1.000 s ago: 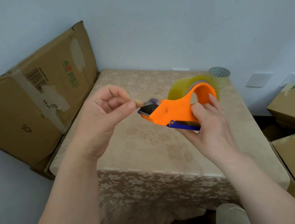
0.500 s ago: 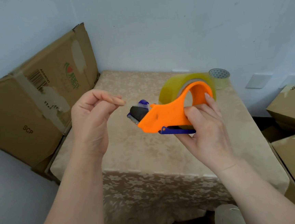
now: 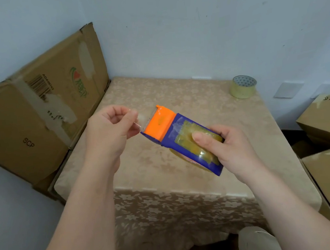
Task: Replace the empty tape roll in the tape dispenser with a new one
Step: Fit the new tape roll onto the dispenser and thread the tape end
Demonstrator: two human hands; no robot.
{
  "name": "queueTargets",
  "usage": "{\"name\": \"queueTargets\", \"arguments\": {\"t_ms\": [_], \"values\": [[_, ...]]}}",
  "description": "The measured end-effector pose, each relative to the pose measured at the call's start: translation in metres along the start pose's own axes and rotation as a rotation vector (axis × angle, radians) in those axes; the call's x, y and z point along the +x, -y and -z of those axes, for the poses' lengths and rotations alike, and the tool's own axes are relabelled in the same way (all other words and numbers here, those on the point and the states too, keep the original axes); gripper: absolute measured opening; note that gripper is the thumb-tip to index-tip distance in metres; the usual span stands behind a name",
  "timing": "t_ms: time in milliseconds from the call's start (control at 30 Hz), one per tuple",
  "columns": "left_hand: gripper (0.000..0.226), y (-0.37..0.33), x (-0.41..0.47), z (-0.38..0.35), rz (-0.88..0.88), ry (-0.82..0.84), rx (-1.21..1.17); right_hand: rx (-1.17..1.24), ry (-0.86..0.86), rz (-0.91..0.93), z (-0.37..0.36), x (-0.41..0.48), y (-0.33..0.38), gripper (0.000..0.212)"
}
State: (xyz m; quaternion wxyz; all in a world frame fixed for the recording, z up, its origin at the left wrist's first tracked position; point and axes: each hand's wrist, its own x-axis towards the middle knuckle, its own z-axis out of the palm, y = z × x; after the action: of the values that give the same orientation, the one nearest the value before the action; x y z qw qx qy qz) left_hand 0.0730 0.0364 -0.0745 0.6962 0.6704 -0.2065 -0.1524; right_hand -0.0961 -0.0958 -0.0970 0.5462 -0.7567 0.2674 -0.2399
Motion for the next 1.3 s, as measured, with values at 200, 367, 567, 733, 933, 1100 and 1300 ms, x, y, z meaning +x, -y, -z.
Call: {"name": "queueTargets", "arguments": {"t_ms": [200, 367, 567, 733, 933, 1100, 1300], "values": [[0.019, 0.010, 0.006, 0.008, 0.039, -0.127, 0.105, -0.093, 0.097, 0.008, 0.008, -0.001, 0.008, 0.027], [0.022, 0.006, -0.001, 0.001, -0.062, -0.167, 0.216, -0.147, 0.057, -0.017, 0.005, 0.002, 0.005, 0.052], [0.016, -0.005, -0.016, -0.015, -0.289, -0.171, 0.489, -0.123, -0.029, -0.059, 0.006, 0.005, 0.006, 0.051], [0.009, -0.005, -0.026, -0.028, -0.500, -0.087, 0.676, -0.148, -0.127, -0.047, -0.002, 0.004, 0.004, 0.044], [0.034, 0.007, -0.020, -0.026, -0.524, -0.029, 0.865, -0.116, -0.210, -0.166, -0.008, 0.010, -0.006, 0.050], [0.036, 0.007, -0.020, -0.027, -0.403, -0.037, 0.758, 0.357, -0.259, -0.407, -0.005, 0.015, -0.011, 0.035], [0.047, 0.016, -0.026, -0.043, 0.119, 0.343, 0.555, 1.042, -0.107, -0.552, -0.013, 0.020, -0.007, 0.036]]}}
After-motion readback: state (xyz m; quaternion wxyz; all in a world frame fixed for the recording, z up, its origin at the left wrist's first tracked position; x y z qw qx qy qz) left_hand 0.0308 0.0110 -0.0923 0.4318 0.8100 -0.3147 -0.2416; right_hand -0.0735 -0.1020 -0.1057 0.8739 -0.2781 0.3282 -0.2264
